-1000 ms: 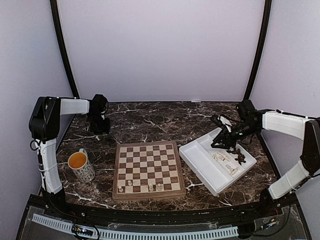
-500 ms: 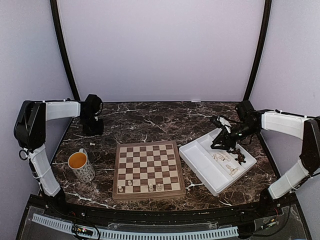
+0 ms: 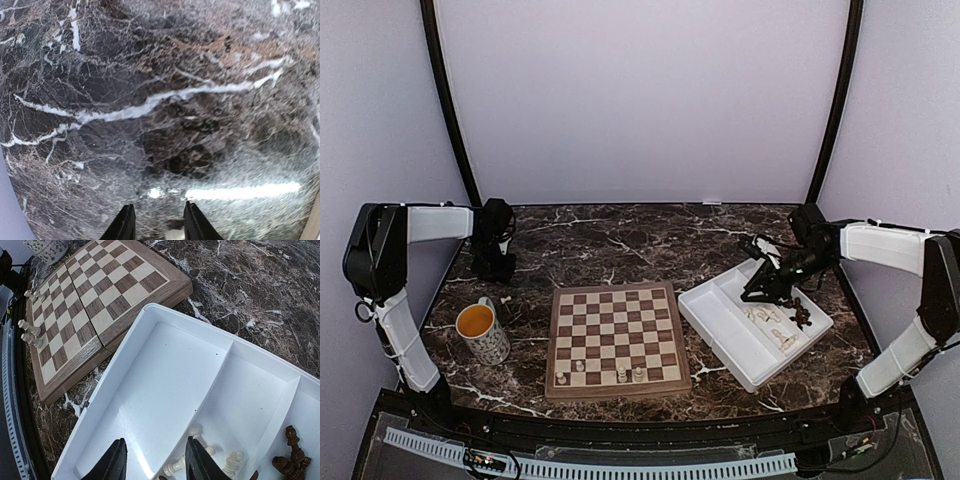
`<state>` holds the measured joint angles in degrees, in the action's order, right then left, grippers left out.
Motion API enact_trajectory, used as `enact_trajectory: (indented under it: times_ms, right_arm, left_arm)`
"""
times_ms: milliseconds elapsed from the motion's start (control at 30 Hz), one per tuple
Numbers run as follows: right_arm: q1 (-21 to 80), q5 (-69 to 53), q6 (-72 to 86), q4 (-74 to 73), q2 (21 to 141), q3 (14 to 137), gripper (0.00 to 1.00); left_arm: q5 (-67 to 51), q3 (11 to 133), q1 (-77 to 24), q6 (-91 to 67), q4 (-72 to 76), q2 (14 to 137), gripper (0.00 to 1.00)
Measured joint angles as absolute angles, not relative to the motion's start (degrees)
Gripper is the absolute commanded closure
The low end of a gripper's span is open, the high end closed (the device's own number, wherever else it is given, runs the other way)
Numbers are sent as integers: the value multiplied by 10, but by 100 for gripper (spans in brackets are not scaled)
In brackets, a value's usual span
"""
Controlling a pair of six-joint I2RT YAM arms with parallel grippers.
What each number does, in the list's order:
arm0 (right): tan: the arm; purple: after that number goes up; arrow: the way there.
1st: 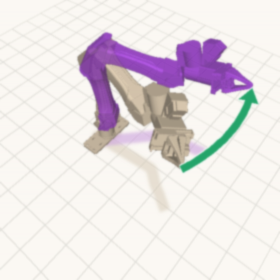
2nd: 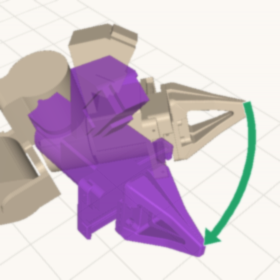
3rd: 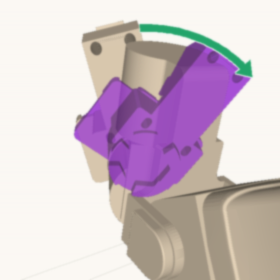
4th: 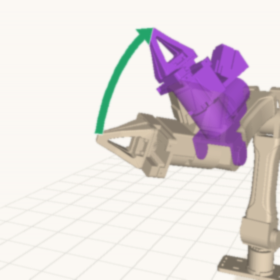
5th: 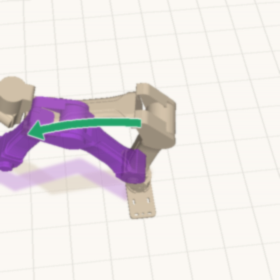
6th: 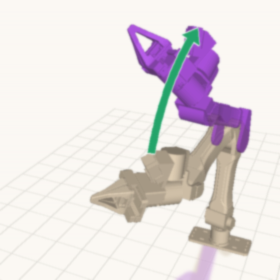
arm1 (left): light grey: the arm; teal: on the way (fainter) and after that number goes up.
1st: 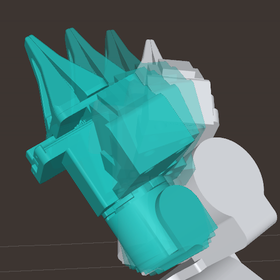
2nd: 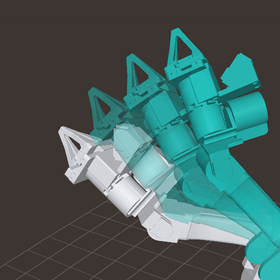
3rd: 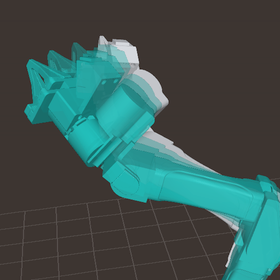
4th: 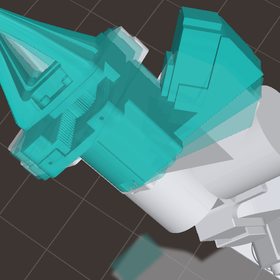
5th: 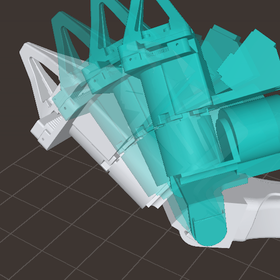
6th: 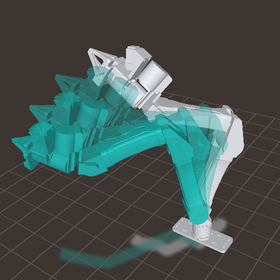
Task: Set up the chess pieces on the board
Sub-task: Pick up the pawn from the center of the board.
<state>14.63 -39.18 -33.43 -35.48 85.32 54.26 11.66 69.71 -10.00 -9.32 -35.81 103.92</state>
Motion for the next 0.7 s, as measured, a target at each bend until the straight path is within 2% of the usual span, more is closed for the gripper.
enact_trajectory:
  times_ms: [267,567,700]
  right_arm:
    - [147,-392,-338,-360,853,543,58]
    - [153,-392,-340,-365,868,547,58]
    - [155,-392,-340,-365,871,548,58]
  left_arm:
    - [42,663,-92,-38,-369,1013,65]
    - [-20,642,-97,-44,-379,1003,67]
    - [-19,632,-106,-61,-389,1003,71]
